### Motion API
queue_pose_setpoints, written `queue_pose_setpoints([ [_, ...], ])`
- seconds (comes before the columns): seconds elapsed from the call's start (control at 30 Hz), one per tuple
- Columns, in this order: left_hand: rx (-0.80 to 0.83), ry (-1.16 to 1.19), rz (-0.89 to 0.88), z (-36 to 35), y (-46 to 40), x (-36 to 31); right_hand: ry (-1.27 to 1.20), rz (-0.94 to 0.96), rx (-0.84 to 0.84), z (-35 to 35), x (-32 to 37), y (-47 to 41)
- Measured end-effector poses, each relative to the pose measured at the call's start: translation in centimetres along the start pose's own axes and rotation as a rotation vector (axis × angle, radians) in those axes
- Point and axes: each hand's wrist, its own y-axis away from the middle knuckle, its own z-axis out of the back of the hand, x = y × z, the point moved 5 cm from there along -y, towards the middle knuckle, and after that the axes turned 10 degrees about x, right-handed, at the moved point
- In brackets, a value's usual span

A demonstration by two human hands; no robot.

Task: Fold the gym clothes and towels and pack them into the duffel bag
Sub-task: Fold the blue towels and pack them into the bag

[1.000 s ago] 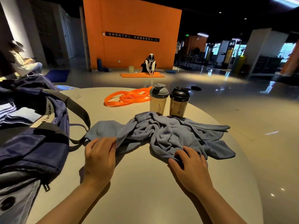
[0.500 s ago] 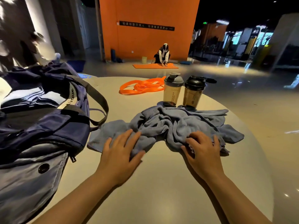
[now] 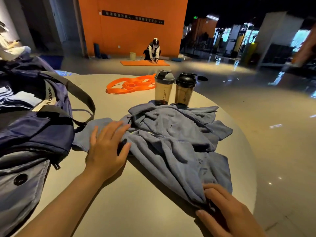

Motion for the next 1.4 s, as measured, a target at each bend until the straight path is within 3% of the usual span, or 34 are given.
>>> queue_pose_setpoints([
  [0.07,0.116,-0.076,-0.252,-0.7,0.7,-2.0,0.080,-0.027,0.020,0.0,0.7,-0.2],
  [0.1,0.162,-0.089,-0.293,-0.9,0.9,-2.3,0.108,-0.035,0.023,0.2,0.8,-0.4],
  [0.27,0.175,-0.140,-0.261,-0.5,1.0,-1.1,-0.041,-0.169,-0.045,1.3,-0.8,-0.4],
  [0.4,0.132,-0.196,-0.281,0.2,1.3,-0.7,0.092,-0.158,-0.021,1.6,-1.0,-0.5],
  [0.6,0.110,-0.310,-0.209,1.2,1.3,-0.2,0.117,-0.286,-0.068,2.9,-3.6,-1.6],
  [0.8,0.031,-0.174,-0.143,4.4,0.5,-2.0,-0.031,-0.372,0.002,4.1,-4.5,-3.9],
  [0.93,-0.054,0.012,-0.020,8.6,-2.6,-1.3,-0.104,-0.338,-0.108,7.2,-3.6,-7.1],
  [1.1,-0.056,-0.402,-0.290,15.1,-7.4,-2.1,-0.009,-0.231,-0.261,13.9,-1.1,-13.7],
  [1.2,-0.023,-0.510,-0.165,18.3,-10.1,-0.9,0.109,-0.177,-0.324,17.7,0.9,-17.1],
  [1.3,-0.125,-0.355,0.044,21.6,-12.1,-0.4,0.208,-0.177,-0.396,20.3,2.5,-19.1],
  [1.4,-0.304,-0.088,0.035,24.0,-13.2,-1.9,0.268,-0.186,-0.491,22.3,3.0,-19.9],
])
